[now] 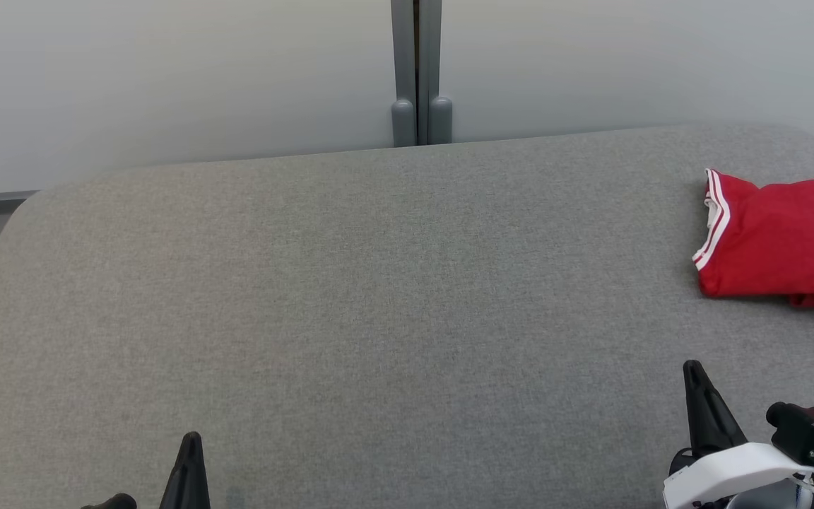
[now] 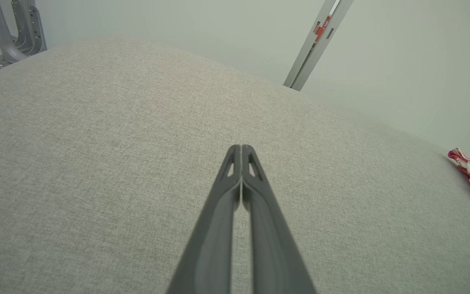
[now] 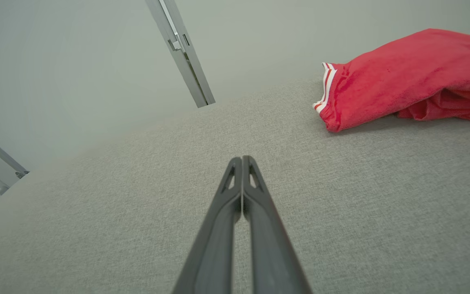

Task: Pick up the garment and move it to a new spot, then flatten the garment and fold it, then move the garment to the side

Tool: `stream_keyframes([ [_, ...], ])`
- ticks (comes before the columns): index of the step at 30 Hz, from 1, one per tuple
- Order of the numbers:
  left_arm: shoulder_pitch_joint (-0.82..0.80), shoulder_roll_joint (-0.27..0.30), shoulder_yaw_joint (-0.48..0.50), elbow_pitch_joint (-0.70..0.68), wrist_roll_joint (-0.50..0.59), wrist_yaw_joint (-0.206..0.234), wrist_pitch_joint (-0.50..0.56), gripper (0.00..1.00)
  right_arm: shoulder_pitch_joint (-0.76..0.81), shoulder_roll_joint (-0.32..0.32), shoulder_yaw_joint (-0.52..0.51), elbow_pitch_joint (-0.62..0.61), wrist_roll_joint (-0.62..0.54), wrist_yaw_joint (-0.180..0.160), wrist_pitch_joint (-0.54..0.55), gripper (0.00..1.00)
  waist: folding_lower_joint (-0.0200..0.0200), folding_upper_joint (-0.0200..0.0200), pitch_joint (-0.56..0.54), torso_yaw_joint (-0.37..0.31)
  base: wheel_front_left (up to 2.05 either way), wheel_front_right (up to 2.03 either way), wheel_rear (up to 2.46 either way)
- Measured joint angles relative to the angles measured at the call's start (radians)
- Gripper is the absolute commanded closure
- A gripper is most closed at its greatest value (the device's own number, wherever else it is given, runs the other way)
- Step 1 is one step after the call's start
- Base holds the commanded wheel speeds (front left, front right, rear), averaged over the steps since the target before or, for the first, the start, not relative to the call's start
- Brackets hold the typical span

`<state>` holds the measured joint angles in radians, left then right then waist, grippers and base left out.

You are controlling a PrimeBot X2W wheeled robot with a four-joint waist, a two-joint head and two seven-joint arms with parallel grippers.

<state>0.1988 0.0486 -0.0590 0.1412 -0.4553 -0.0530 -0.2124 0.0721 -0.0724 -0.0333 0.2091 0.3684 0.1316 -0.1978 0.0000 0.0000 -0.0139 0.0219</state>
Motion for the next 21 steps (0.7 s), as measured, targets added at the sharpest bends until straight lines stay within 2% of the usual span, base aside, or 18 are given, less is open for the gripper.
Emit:
stream_keyframes([
  [21, -0.084, 0.014, 0.027, 0.034, -0.339, -0.022, 0.072, 1.00, -0.046, 0.005, -0.021, 0.008, 0.343, 0.000, 0.084, 1.00, 0.0000, 0.0000, 0.003, -0.004, 0.00, 0.00, 0.00],
])
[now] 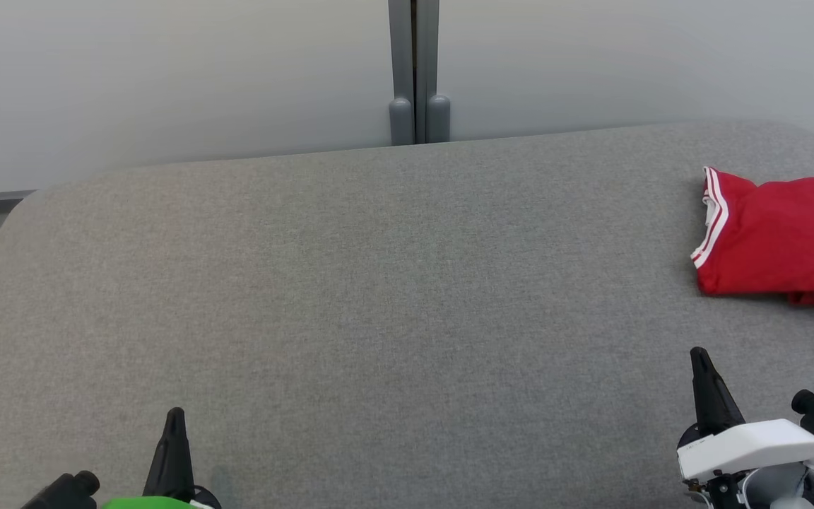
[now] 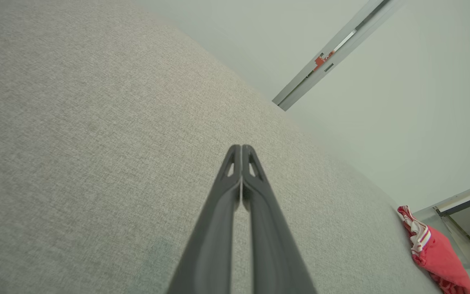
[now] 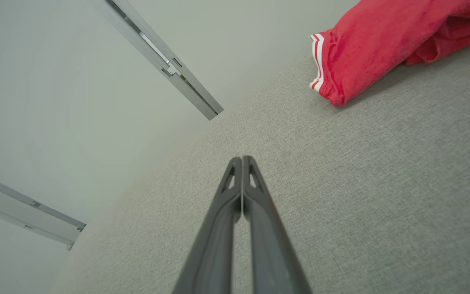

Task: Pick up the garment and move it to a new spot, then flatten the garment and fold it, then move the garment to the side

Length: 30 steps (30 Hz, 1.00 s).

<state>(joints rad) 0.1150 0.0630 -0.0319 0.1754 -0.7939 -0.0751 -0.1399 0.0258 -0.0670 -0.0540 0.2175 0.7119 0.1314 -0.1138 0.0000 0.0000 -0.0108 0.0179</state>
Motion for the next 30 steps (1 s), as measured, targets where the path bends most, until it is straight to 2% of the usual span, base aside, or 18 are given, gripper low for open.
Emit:
stream_keyframes([
  [30, -0.086, 0.008, 0.040, 0.026, -0.353, -0.021, 0.091, 1.00, -0.053, 0.008, -0.025, 0.010, 0.373, 0.000, 0.095, 1.00, 0.0000, 0.0000, 0.005, -0.006, 0.00, 0.00, 0.00],
])
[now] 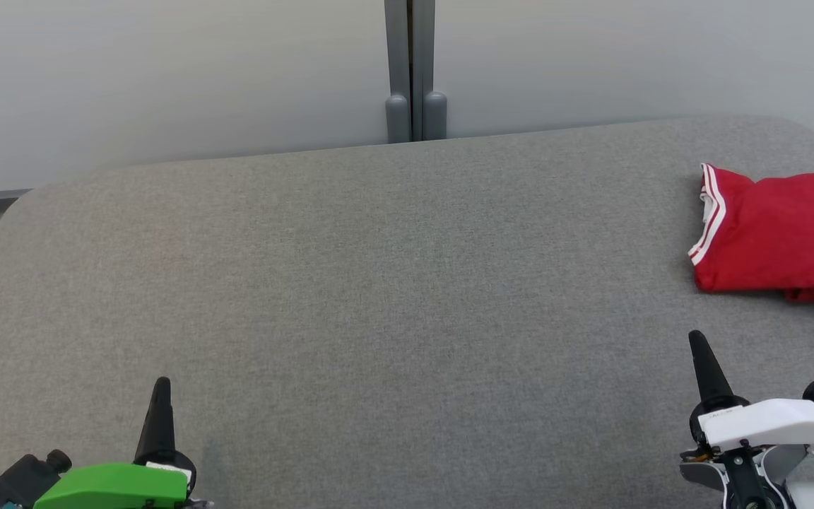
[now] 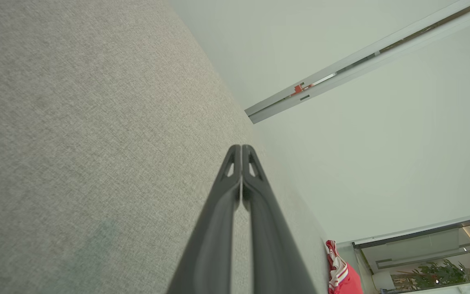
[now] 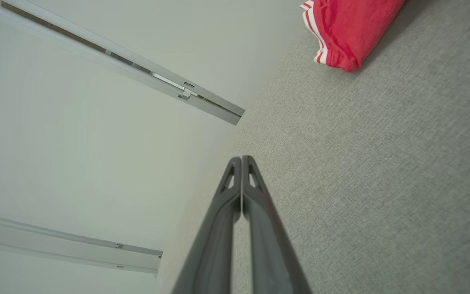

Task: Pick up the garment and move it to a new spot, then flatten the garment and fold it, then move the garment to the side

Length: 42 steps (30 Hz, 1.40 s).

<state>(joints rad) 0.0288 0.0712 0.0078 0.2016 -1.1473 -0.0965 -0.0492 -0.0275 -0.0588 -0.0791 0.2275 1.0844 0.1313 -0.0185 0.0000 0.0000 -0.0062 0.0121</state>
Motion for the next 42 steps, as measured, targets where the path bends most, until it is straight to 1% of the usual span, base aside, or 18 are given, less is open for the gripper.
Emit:
stream_keyframes([
  [17, -0.042, 0.001, 0.023, 0.013, -0.161, -0.010, 0.043, 1.00, -0.024, 0.003, -0.011, 0.005, 0.169, -0.001, 0.044, 1.00, 0.0000, 0.0000, 0.003, -0.003, 0.00, 0.00, 0.00],
  [42, -0.090, 0.001, 0.053, 0.031, -0.353, -0.022, 0.101, 1.00, -0.057, 0.007, -0.026, 0.012, 0.379, -0.001, 0.096, 1.00, 0.0000, 0.0000, 0.006, -0.008, 0.00, 0.00, 0.00],
])
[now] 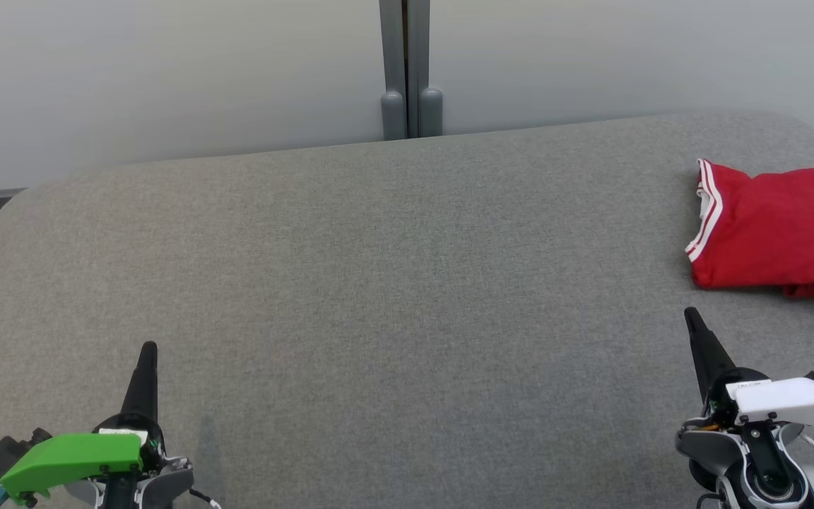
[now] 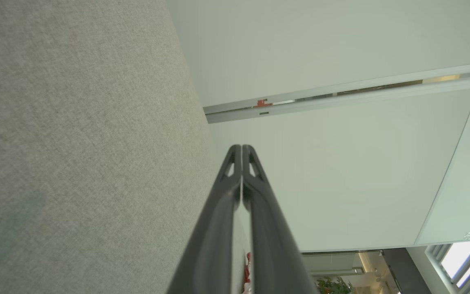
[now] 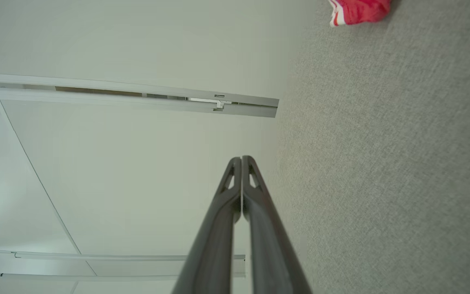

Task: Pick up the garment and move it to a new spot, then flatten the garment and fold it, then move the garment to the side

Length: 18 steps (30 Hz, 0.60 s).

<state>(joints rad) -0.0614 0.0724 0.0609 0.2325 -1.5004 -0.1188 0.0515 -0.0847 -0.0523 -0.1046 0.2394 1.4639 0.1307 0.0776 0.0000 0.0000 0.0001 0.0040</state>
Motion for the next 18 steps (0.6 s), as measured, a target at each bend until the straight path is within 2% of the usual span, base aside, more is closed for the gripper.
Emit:
stream_keyframes([
  [18, -0.033, -0.001, 0.020, 0.009, -0.116, -0.009, 0.035, 1.00, -0.017, 0.002, -0.008, 0.004, 0.126, 0.000, 0.031, 1.00, 0.0000, 0.0000, 0.003, -0.003, 0.00, 0.00, 0.00],
])
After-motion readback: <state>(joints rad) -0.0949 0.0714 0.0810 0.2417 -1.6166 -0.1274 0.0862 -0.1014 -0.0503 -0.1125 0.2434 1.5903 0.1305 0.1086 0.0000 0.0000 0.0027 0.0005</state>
